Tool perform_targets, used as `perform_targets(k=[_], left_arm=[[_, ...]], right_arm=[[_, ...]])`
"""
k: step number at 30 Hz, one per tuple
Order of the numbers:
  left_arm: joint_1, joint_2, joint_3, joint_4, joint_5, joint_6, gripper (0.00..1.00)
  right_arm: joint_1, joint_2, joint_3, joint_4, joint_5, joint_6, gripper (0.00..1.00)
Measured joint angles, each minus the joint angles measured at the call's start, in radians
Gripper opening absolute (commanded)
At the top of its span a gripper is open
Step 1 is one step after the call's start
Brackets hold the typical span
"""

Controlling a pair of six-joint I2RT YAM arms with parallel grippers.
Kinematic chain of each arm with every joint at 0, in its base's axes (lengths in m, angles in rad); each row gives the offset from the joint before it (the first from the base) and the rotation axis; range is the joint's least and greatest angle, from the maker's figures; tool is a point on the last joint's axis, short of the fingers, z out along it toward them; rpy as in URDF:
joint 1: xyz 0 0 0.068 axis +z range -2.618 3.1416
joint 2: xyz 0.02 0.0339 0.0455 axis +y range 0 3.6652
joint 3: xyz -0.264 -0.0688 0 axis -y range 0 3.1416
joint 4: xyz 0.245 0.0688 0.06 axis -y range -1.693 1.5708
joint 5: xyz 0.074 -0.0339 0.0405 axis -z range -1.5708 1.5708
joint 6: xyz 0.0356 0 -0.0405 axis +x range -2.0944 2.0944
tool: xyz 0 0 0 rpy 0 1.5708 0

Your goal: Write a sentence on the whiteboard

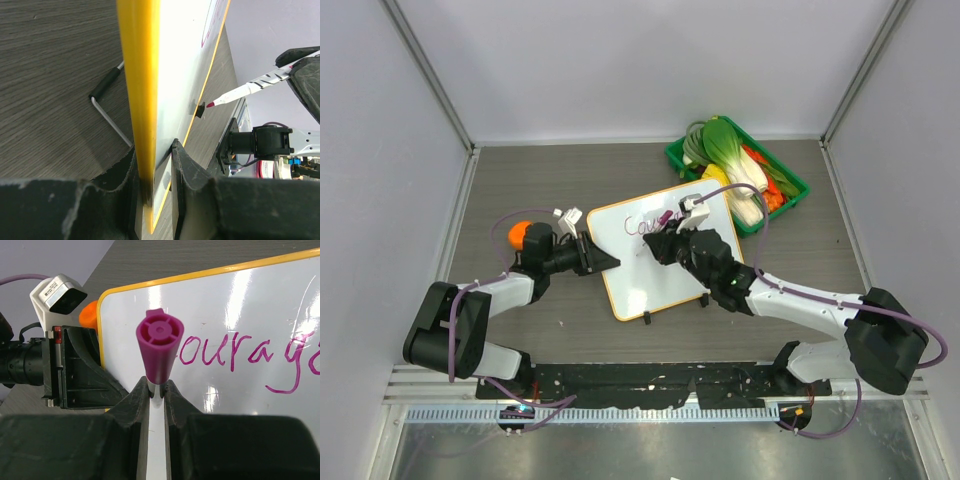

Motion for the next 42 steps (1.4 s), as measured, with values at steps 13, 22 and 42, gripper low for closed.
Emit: perform_targets(k=[13,22,42], left_arm=[[0.0,0.002,0.001,0.0,0.0,0.0,0.0],[0.0,0.002,0.001,0.001,0.0,0.001,0.0],[0.0,0.002,0.001,0.0,0.0,0.001,0.0]], right_arm=[[-0.001,0.018,-0.002,0.037,-0.031,0.007,0.01],[-0.001,0.07,-0.003,0.057,-0.045,0.006,0.01],[-0.003,0.077,-0.003,0.063,-0.031,-0.01,0.01]])
